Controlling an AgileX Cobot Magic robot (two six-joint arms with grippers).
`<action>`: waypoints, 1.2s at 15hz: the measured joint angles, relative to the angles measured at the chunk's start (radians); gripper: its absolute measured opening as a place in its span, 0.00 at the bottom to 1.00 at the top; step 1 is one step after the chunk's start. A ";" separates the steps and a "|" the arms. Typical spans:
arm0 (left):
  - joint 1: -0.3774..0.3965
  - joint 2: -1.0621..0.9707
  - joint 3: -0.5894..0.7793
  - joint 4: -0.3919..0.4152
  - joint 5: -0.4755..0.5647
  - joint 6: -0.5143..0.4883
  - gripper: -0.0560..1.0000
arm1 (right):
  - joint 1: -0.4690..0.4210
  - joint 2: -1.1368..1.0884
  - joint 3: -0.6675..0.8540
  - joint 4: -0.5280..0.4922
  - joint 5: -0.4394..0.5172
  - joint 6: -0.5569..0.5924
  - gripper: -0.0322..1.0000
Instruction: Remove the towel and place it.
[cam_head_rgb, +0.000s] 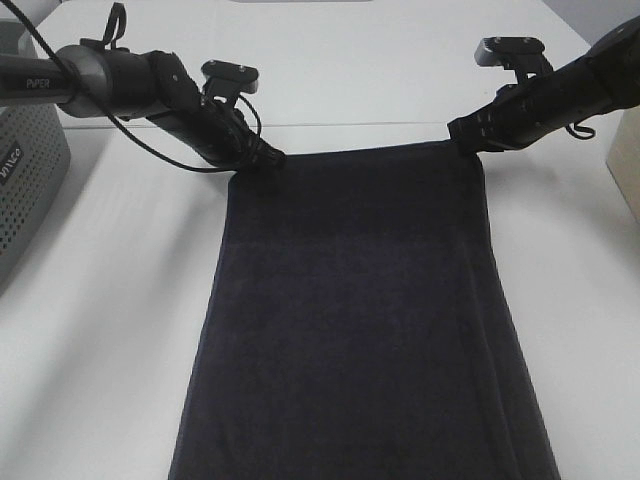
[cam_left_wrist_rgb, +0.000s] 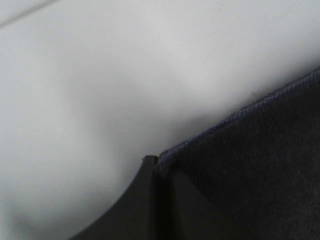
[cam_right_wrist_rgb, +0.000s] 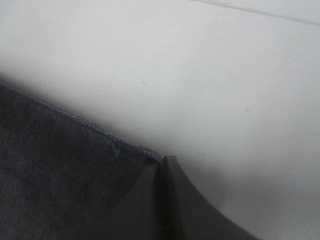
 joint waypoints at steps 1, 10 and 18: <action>0.000 0.000 -0.013 0.036 -0.033 0.000 0.06 | 0.000 0.022 -0.041 0.002 0.000 -0.001 0.04; 0.050 0.000 -0.015 0.092 -0.255 -0.082 0.06 | 0.040 0.202 -0.369 0.077 -0.017 -0.063 0.04; 0.062 0.092 -0.040 0.094 -0.431 -0.085 0.06 | 0.083 0.350 -0.515 0.122 -0.163 -0.103 0.04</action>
